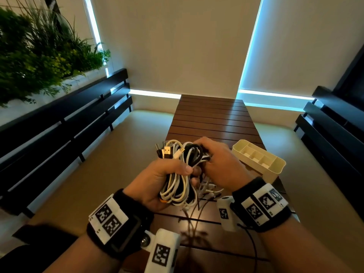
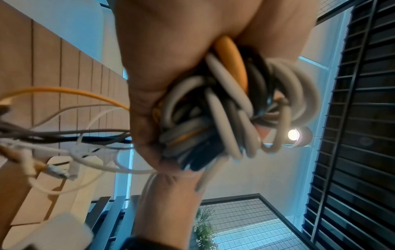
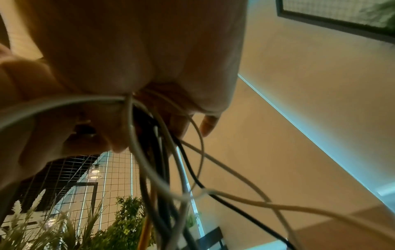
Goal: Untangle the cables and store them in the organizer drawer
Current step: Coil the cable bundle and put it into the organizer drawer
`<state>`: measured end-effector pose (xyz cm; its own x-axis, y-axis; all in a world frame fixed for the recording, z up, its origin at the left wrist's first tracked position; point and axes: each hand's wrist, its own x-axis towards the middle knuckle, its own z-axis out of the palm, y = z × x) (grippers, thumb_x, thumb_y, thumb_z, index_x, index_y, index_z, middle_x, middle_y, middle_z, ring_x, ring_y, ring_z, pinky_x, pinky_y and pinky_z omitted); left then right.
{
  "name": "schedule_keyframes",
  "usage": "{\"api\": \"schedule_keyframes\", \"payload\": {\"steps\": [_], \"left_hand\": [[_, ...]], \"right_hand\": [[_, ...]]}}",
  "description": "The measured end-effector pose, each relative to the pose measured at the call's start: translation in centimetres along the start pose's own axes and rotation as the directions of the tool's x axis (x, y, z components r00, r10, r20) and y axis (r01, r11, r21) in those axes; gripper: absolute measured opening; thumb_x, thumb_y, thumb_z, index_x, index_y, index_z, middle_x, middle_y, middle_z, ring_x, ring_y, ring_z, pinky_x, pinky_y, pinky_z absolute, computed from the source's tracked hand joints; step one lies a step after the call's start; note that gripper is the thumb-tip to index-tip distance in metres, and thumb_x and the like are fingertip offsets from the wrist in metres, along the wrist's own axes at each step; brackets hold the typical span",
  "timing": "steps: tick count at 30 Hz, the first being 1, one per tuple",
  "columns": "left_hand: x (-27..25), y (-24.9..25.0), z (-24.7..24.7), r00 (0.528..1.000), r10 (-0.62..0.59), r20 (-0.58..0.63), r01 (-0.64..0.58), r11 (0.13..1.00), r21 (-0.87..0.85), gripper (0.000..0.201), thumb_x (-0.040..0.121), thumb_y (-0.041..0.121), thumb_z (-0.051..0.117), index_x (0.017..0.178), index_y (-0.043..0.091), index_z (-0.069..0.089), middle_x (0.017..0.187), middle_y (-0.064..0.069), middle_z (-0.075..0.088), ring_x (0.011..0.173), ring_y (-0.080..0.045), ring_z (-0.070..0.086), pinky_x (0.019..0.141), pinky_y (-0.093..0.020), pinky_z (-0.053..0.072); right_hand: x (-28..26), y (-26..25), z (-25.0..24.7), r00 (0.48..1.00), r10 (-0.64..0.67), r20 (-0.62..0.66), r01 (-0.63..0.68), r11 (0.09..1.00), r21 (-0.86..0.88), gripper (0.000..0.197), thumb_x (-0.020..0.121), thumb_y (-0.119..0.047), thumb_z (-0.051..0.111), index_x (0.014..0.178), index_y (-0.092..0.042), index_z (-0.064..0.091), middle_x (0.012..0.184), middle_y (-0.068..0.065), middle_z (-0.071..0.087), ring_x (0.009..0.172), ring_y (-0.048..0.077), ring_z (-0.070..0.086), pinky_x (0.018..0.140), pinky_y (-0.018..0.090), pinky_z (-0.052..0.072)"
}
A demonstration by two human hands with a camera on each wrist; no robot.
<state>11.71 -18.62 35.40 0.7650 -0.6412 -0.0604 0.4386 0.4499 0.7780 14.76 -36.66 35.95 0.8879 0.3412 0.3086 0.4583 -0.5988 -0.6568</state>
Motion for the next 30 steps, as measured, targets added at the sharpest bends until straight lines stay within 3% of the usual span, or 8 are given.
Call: {"api": "schedule_keyframes", "payload": {"steps": [2,4,12,15,18,21,24,30], "left_hand": [[-0.2,0.5,0.0,0.999,0.039,0.003,-0.039,0.999,-0.012,0.045,0.069,0.007,0.064,0.113,0.007,0.061,0.08,-0.004,0.056,0.068,-0.015,0.056,0.073,-0.035,0.04],[-0.6,1.2,-0.1,0.997,0.078,0.009,-0.078,0.996,-0.049,0.035,0.068,0.006,0.065,0.102,0.01,0.07,0.079,-0.003,0.056,0.066,-0.013,0.056,0.071,-0.035,0.046],[-2.2,6.1,-2.3,0.986,0.164,0.025,-0.162,0.985,-0.053,0.028,0.065,0.016,0.076,0.087,0.011,0.059,0.076,-0.001,0.053,0.07,-0.013,0.055,0.076,-0.028,0.05],[-0.8,4.8,-2.8,0.993,0.108,-0.04,-0.11,0.993,-0.048,0.024,0.06,0.016,0.079,0.076,0.011,0.063,0.075,-0.001,0.052,0.068,-0.012,0.053,0.076,-0.029,0.045],[0.1,3.5,-3.2,0.995,0.065,-0.078,-0.07,0.996,-0.064,0.028,0.057,0.017,0.081,0.076,0.009,0.062,0.074,-0.003,0.052,0.065,-0.014,0.054,0.07,-0.029,0.05],[0.4,3.2,-3.4,0.994,0.044,-0.103,-0.051,0.996,-0.072,0.035,0.055,0.017,0.082,0.079,0.009,0.058,0.073,-0.004,0.052,0.066,-0.017,0.054,0.066,-0.032,0.054],[0.7,3.2,-3.0,0.994,0.026,-0.103,-0.031,0.998,-0.051,0.037,0.054,0.019,0.084,0.079,0.01,0.058,0.073,-0.003,0.052,0.068,-0.017,0.05,0.07,-0.029,0.047],[0.7,3.1,-2.0,0.999,0.01,-0.04,-0.011,0.999,-0.043,0.035,0.058,0.02,0.082,0.081,0.011,0.058,0.072,-0.003,0.053,0.071,-0.018,0.047,0.069,-0.03,0.046]], "right_hand": [[0.0,0.3,0.2,0.998,0.05,0.023,-0.052,0.993,0.104,0.02,0.09,-0.015,0.068,0.102,-0.029,0.061,0.087,-0.008,0.068,0.077,0.003,0.064,0.069,0.018,0.052],[0.0,1.1,-0.1,0.988,0.112,0.106,-0.123,0.986,0.11,0.021,0.09,-0.021,0.069,0.105,-0.032,0.059,0.089,-0.008,0.068,0.077,0.003,0.065,0.062,0.012,0.049],[-1.2,10.3,0.6,0.904,0.407,0.132,-0.377,0.903,-0.206,0.017,0.093,-0.025,0.066,0.099,-0.037,0.056,0.098,-0.014,0.062,0.102,0.009,0.063,0.079,0.019,0.047],[-1.0,10.3,0.2,0.907,0.381,0.182,-0.381,0.924,-0.035,0.043,0.085,-0.028,0.075,0.12,-0.042,0.052,0.111,-0.023,0.056,0.107,0.0,0.056,0.09,0.027,0.049],[-1.0,9.0,-1.4,0.951,0.281,0.131,-0.297,0.947,0.125,0.065,0.082,-0.011,0.074,0.134,-0.041,0.047,0.126,-0.017,0.053,0.118,-0.001,0.052,0.101,0.031,0.048],[-1.7,6.4,-2.3,0.988,0.147,-0.052,-0.125,0.945,0.301,0.053,0.081,0.0,0.067,0.12,-0.035,0.056,0.117,-0.007,0.058,0.104,0.0,0.058,0.096,0.034,0.051],[-2.3,2.8,-0.7,0.998,0.052,0.036,-0.062,0.919,0.389,0.038,0.079,-0.018,0.079,0.11,-0.032,0.06,0.105,-0.009,0.063,0.092,0.01,0.064,0.085,0.032,0.056],[-1.9,3.2,4.1,0.992,0.048,0.117,-0.077,0.964,0.256,0.021,0.091,-0.025,0.069,0.111,-0.027,0.061,0.104,-0.013,0.068,0.096,-0.003,0.062,0.083,0.017,0.049]]}}
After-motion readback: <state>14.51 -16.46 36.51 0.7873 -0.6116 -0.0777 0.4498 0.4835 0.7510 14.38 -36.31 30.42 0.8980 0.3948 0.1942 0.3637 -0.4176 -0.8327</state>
